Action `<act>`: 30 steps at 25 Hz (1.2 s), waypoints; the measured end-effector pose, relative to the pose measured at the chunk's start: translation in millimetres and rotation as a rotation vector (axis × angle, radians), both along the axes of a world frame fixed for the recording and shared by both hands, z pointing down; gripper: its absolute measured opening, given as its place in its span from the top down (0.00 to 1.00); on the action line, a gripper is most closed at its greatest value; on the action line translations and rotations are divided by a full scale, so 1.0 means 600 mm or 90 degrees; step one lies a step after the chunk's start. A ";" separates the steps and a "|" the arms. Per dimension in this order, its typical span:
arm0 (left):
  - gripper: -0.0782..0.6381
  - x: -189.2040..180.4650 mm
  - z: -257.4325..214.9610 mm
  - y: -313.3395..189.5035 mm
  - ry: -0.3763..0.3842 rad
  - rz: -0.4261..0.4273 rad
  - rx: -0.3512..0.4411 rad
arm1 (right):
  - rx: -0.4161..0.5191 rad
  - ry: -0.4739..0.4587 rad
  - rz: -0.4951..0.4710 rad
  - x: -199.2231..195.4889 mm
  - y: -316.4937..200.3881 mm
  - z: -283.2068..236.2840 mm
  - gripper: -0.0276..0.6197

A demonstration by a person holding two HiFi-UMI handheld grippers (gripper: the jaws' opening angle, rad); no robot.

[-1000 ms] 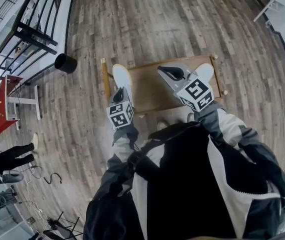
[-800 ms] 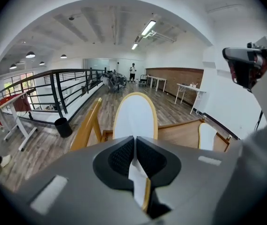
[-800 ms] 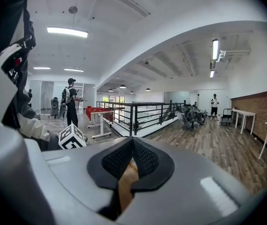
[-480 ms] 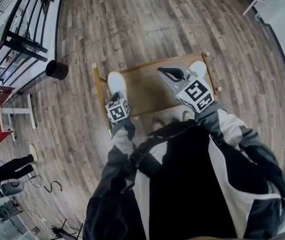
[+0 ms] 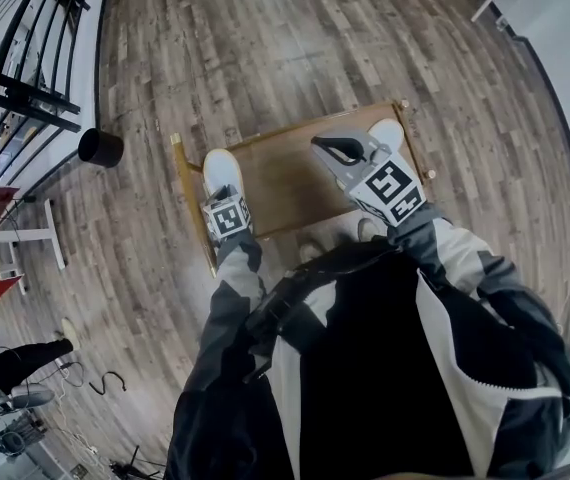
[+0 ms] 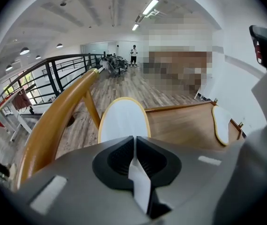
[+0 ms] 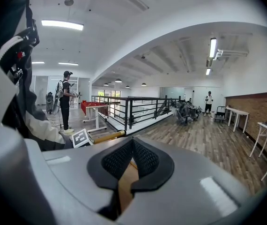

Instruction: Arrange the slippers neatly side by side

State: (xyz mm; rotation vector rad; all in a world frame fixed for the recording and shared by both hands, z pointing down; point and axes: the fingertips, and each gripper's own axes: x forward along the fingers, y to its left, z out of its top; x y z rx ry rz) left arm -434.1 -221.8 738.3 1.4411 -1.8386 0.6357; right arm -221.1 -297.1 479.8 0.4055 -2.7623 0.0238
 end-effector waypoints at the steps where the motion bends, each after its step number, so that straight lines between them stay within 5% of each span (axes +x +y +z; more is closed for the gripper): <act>1: 0.85 0.000 0.003 -0.003 0.001 0.003 -0.004 | -0.001 0.002 0.001 0.000 -0.002 0.000 0.95; 8: 0.84 0.002 0.025 -0.011 0.010 0.017 -0.032 | 0.002 0.005 0.002 -0.004 -0.006 0.000 0.95; 15: 0.62 0.007 0.031 -0.010 0.012 0.023 -0.046 | -0.001 0.006 -0.008 -0.003 0.001 0.001 0.95; 21: 0.58 0.011 0.022 -0.011 0.012 0.023 -0.037 | -0.002 0.006 -0.010 -0.002 0.004 0.004 0.95; 25: 0.58 0.017 -0.035 -0.037 0.000 0.026 0.035 | -0.005 0.008 -0.006 -0.002 0.003 0.010 0.95; 30: 0.60 0.066 -0.202 -0.109 0.000 0.077 0.209 | -0.010 -0.001 0.001 -0.008 -0.004 0.004 0.95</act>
